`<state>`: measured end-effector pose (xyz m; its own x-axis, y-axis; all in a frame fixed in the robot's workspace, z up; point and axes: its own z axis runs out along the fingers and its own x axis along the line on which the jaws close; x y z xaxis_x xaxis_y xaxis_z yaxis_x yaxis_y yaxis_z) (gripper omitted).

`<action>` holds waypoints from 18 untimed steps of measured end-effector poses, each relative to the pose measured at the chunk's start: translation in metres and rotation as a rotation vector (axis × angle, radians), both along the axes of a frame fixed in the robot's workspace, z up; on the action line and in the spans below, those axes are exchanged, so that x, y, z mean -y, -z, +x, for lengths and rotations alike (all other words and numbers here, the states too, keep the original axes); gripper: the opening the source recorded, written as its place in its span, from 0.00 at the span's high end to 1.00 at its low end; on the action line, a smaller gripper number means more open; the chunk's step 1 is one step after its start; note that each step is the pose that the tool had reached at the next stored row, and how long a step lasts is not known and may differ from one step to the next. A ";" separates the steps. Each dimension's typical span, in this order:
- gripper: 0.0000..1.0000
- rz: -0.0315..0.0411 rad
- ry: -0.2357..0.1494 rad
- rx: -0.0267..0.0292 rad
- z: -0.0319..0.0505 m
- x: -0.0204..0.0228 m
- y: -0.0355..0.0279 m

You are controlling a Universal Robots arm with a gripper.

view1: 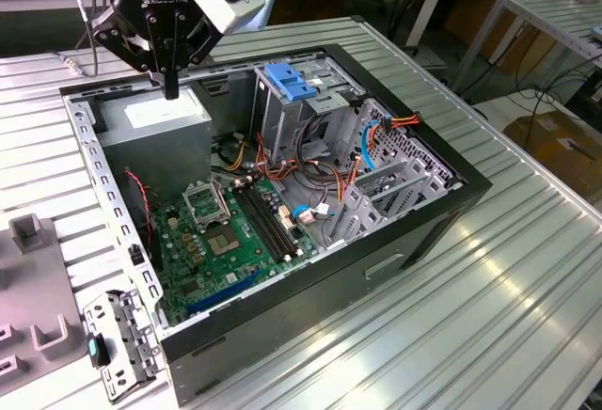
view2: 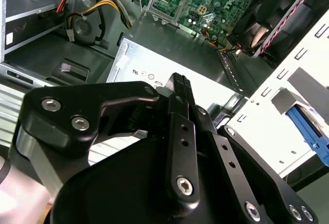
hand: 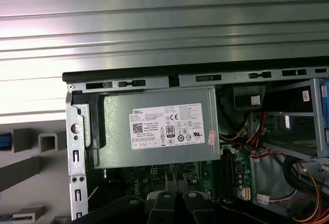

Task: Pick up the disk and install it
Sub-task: 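Reach for the disk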

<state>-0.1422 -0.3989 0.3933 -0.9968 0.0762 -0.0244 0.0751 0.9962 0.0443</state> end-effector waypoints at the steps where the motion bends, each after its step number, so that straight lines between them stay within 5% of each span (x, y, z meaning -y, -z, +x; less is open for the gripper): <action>1: 0.89 0.0000 0.000 0.0000 -0.0005 0.0000 0.0000; 18: 0.89 0.0000 0.000 0.0000 -0.0108 0.0000 0.0000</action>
